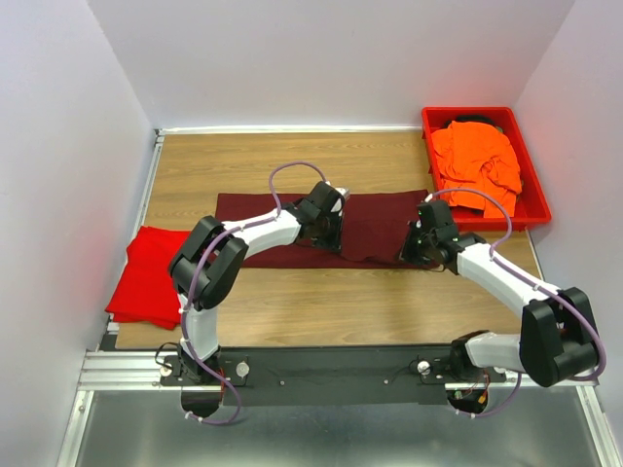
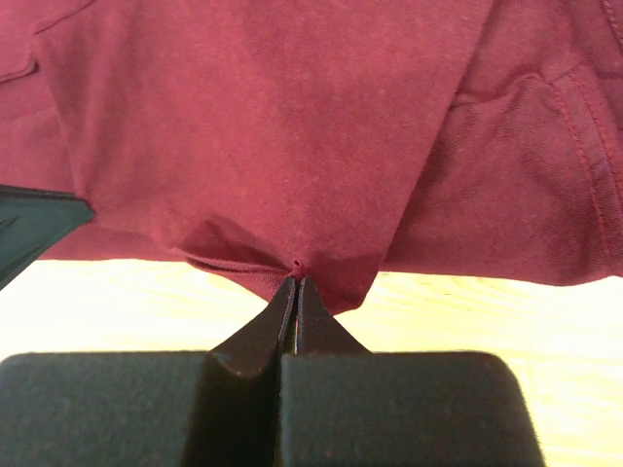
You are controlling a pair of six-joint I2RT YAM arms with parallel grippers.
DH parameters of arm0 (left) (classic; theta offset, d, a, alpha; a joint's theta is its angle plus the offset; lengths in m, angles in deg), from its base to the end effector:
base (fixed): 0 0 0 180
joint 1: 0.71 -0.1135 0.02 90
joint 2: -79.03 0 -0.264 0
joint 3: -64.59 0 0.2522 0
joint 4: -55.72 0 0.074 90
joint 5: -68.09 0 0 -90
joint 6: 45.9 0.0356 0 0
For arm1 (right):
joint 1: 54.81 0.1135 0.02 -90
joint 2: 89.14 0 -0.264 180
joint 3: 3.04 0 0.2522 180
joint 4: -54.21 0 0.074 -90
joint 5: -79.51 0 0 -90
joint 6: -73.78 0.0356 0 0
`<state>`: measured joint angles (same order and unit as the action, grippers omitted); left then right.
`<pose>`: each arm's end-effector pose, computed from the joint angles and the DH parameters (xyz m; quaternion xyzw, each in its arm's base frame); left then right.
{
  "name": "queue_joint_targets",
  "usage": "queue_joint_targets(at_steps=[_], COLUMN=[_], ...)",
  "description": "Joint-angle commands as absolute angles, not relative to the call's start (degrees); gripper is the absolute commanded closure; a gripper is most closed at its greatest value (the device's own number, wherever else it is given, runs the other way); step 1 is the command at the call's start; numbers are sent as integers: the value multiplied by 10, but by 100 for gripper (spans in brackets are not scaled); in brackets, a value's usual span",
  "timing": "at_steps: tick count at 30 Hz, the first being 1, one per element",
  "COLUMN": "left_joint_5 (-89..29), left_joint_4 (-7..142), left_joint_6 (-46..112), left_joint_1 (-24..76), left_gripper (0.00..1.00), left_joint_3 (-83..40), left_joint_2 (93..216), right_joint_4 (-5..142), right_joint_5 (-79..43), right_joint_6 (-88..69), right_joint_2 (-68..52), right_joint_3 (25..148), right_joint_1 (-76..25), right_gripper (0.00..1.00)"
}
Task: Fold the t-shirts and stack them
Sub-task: Fold the tshirt
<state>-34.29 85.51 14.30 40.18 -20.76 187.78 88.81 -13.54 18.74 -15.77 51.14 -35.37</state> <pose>0.2985 -0.2686 0.1762 0.1250 0.9356 -0.2650 0.1968 0.2326 0.0841 0.1952 0.1201 0.9426 0.1645 0.2647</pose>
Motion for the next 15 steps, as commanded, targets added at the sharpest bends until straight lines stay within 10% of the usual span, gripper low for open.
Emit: queue_joint_targets(at_steps=[1, 15], left_joint_5=[-343, -351], left_joint_4=[859, 860], left_joint_6=[152, 155], left_joint_1=[402, 397], left_gripper=[100, 100], left_joint_3=[-200, -209], left_joint_2=[1858, 1878], right_joint_4=[899, 899], right_joint_5=[-108, -27], right_joint_6=[191, 180], right_joint_2=[-151, -128], right_joint_3=[499, 526], right_joint_1=[-350, -350], right_gripper=[98, 98])
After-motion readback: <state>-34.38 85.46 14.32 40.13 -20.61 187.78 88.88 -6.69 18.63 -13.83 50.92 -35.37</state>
